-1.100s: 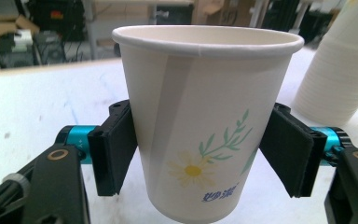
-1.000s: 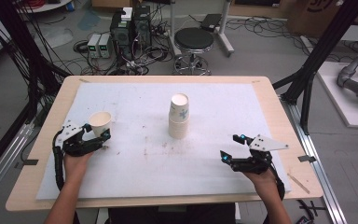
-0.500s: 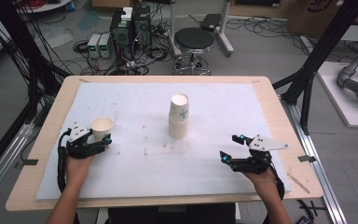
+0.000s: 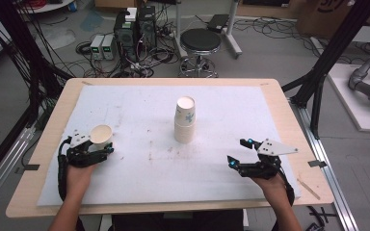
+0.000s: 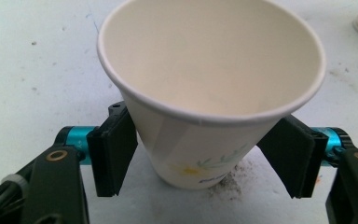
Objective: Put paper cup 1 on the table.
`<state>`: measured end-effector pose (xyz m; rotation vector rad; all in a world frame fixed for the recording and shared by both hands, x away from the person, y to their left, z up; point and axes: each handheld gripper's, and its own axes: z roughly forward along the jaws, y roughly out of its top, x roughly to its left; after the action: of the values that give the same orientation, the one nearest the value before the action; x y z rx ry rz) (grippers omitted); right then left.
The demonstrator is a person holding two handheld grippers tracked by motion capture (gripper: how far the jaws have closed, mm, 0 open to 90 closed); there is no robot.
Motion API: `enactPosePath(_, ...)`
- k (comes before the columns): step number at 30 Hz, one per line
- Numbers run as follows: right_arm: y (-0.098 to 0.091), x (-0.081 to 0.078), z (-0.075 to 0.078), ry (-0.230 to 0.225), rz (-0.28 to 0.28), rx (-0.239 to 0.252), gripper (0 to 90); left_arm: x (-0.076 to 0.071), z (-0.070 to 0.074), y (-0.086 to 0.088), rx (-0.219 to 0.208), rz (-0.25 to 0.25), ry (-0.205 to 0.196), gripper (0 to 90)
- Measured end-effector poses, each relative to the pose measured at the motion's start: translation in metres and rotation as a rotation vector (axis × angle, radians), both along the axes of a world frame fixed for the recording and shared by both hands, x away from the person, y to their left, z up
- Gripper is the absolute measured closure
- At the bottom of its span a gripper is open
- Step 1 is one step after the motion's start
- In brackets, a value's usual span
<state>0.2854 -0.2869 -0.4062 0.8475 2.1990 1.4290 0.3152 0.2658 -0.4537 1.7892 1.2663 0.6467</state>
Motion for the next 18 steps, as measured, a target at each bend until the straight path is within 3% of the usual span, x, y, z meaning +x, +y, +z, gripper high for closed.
enactPosePath(8, -0.001, -0.002, 0.0, 0.003, 0.016, 0.005, 20.7, -0.014, 0.004, 0.004, -0.064, 0.001, 0.005, 18.3)
enactPosePath(12, -0.002, -0.002, 0.001, 0.002, 0.016, 0.002, 20.7, -0.029, 0.009, 0.009, -0.107, 0.014, -0.027, 17.9)
enactPosePath(15, -0.002, -0.002, 0.001, 0.0, 0.009, 0.002, 20.7, -0.041, 0.016, 0.013, -0.127, 0.029, -0.074, 17.9)
enactPosePath(18, -0.004, -0.002, 0.001, 0.003, 0.001, 0.002, 20.7, -0.054, 0.028, 0.014, -0.132, 0.053, -0.175, 18.3)
